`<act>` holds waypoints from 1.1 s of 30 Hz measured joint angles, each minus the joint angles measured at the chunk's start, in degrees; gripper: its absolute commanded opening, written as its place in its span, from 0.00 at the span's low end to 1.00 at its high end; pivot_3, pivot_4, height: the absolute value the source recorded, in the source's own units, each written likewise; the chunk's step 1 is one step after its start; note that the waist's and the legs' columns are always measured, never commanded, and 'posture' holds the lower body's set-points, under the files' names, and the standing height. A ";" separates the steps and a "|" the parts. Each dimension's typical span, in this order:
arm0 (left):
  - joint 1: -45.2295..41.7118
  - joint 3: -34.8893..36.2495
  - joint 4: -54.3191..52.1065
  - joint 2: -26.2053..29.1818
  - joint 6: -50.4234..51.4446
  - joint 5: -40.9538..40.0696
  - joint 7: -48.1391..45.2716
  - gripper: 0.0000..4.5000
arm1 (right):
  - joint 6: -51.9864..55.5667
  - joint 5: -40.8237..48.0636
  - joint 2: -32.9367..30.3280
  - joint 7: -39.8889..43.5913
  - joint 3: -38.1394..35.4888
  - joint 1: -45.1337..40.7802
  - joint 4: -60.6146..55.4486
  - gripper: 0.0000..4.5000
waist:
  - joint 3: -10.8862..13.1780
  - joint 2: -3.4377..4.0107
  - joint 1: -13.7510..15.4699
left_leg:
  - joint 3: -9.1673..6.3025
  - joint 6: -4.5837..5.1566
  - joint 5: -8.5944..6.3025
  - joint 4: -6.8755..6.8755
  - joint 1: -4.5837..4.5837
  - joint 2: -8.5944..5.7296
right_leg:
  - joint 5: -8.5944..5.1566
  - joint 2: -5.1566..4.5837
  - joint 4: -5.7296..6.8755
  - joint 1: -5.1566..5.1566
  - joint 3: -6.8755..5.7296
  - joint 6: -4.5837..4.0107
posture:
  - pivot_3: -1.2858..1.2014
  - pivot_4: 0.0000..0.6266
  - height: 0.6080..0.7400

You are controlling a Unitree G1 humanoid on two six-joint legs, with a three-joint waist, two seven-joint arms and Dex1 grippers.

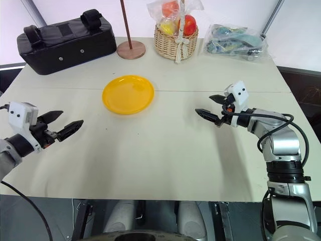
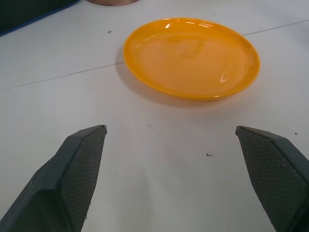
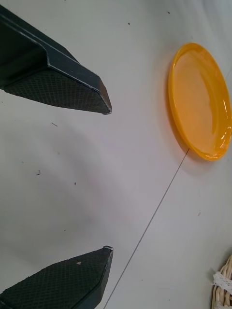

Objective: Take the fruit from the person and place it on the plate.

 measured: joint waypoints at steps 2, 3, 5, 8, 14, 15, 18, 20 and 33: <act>-0.02 -0.02 0.00 0.09 -0.28 0.16 -0.11 1.00 | -0.02 -0.02 0.02 -0.03 0.02 0.00 0.00 0.99 | 0.00 0.00 0.01 | 0.00 0.00 0.00 0.00 0.00 0.00 | 0.00 0.00 0.00 0.00 0.00 0.00 | 0.52 0.24 1.00; -0.09 -0.02 0.00 0.09 -0.29 0.12 -0.07 1.00 | -0.05 -0.04 0.03 -0.13 0.03 0.00 0.01 0.99 | 0.00 0.00 0.00 | 0.00 0.00 0.00 0.00 0.00 0.00 | 0.00 0.00 0.00 0.00 0.00 0.00 | 0.52 0.24 1.00; -0.50 -0.02 0.01 0.01 -0.24 -0.11 0.03 1.00 | -0.06 -0.05 0.06 -0.34 0.03 0.00 0.02 0.99 | 0.00 0.00 0.01 | 0.00 0.00 0.00 0.00 0.00 0.00 | 0.00 0.00 0.00 0.00 0.00 0.00 | 0.52 0.24 1.00; -0.90 -0.02 0.01 0.03 -0.24 -0.13 -0.08 1.00 | -0.06 -0.04 0.13 -0.43 0.03 0.01 0.02 0.99 | 0.00 0.00 0.00 | 0.00 0.00 0.00 0.00 0.00 0.00 | 0.00 0.00 0.00 0.00 0.00 0.00 | 0.52 0.24 1.00; -1.28 -0.02 0.00 0.03 -0.20 -0.32 -0.09 1.00 | -0.07 -0.05 0.37 -0.49 0.10 -0.02 0.44 0.99 | 0.00 0.00 0.00 | 0.00 0.00 0.00 0.00 0.00 0.00 | 0.00 0.00 0.00 0.00 0.00 0.00 | 0.52 0.24 1.00; -1.29 -0.02 0.01 0.03 -0.21 -0.33 -0.10 1.00 | -0.07 -0.05 0.38 -0.49 0.11 -0.02 0.50 0.99 | 0.00 0.00 0.00 | 0.00 0.00 0.00 0.00 0.00 0.00 | 0.00 0.00 0.00 0.00 0.00 0.00 | 0.52 0.24 1.00; -1.30 -0.02 0.01 0.03 -0.21 -0.32 -0.23 1.00 | -0.07 -0.04 0.39 -0.49 0.12 -0.02 0.51 0.99 | 0.00 0.00 -0.01 | 0.00 0.00 0.00 0.00 0.00 0.00 | 0.00 0.00 0.00 0.00 0.00 0.00 | 0.52 0.24 1.00; -1.34 -0.02 0.01 0.03 -0.21 -0.31 -0.35 1.00 | -0.07 -0.04 0.39 -0.50 0.11 -0.02 0.51 0.99 | 0.00 0.00 -0.01 | 0.00 0.00 0.00 0.00 0.00 0.00 | 0.00 0.00 0.00 0.00 0.00 0.00 | 0.52 0.24 1.00; -2.62 -0.52 0.18 0.03 -0.25 -0.08 -1.19 1.00 | -0.07 -0.02 0.61 -0.70 0.12 0.01 0.49 0.99 | 0.00 0.00 0.01 | 0.00 0.00 0.00 0.00 0.00 0.00 | 0.00 0.00 0.00 0.00 0.00 0.00 | 0.52 0.24 1.00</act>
